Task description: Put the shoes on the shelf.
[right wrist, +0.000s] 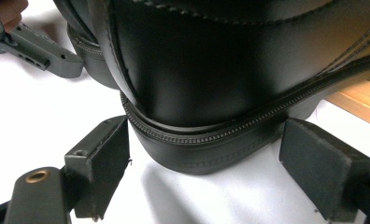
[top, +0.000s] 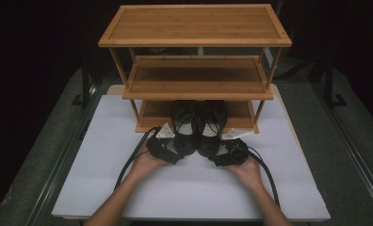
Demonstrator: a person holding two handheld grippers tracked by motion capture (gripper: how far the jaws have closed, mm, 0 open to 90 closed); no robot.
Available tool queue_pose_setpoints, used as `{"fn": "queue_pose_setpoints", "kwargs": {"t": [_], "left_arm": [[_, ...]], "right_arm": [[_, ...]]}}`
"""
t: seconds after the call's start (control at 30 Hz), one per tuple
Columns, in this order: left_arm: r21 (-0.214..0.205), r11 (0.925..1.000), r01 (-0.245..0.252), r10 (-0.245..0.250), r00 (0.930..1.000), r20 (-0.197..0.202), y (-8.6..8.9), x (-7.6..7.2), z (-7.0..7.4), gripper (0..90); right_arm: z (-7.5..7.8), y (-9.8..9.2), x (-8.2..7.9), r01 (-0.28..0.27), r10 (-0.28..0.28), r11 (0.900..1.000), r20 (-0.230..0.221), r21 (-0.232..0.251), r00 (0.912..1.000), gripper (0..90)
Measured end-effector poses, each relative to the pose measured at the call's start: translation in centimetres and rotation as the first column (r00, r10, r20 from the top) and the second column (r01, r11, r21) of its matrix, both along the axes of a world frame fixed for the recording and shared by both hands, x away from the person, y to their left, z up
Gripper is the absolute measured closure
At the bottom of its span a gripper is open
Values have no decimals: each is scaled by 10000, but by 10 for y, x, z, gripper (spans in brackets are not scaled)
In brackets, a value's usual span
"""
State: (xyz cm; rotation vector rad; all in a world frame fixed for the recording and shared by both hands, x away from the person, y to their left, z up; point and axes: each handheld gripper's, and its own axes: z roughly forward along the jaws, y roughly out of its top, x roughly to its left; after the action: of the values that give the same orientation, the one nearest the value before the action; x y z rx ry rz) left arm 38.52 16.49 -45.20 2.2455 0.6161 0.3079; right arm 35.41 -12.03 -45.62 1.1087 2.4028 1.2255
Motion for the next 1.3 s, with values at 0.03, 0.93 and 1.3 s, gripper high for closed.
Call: {"fn": "queue_pose_setpoints", "kwargs": {"t": [0.03,0.93,1.3], "left_arm": [[-37,10000,-9,9,10000,-38,0,0,0,79],[-1303,9901,-512,478,9984,-290,1,25,25,77],[-1181,9875,-1047,1021,9944,-281,-3,50,19,73]], "right_arm": [[0,0,0,-3,3,10000,5,37,10000,165],[25,-12,31,40,24,9931,-548,1174,9985,170],[25,-6,58,256,-231,9958,-293,881,9993,170]]}}
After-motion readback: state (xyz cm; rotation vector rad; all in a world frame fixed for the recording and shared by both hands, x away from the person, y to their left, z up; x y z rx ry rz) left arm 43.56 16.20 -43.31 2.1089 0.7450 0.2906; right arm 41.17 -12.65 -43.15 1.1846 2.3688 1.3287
